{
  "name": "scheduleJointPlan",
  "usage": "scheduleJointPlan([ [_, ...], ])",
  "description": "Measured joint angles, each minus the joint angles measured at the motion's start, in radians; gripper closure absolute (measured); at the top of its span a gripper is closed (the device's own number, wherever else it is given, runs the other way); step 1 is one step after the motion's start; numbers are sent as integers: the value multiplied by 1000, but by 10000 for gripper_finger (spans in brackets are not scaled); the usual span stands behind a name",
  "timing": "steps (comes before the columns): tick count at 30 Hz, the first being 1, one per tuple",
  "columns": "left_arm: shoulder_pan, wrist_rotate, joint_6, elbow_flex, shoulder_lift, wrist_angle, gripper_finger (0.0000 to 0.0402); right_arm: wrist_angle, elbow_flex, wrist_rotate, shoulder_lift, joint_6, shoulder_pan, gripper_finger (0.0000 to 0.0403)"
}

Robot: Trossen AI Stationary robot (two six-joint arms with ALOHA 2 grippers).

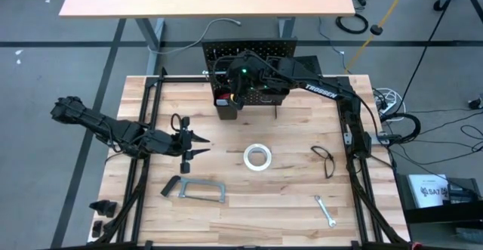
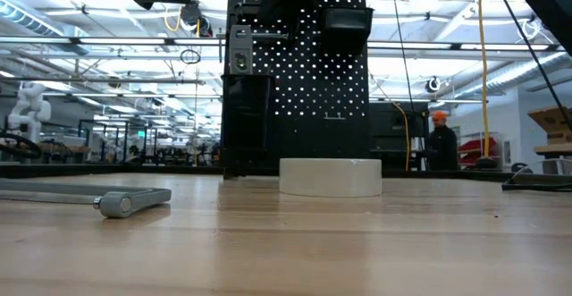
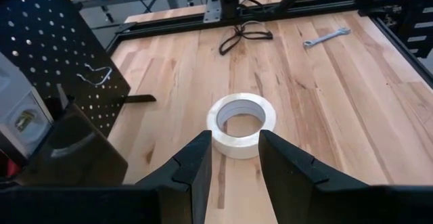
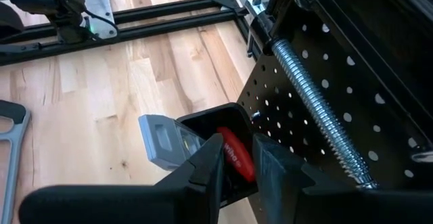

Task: Hang tools onto peg board
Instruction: Put the silver wrench into the left black tool bin

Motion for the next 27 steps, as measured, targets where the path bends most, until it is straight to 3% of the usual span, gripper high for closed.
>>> scheduleJointPlan([
  [16,-2,4,-2,0,0,0,275,-68,3,-8,-54,0,47,331],
  [27,-2,10,-9,0,0,11,275,-200,3,-94,-111,87,151,330],
])
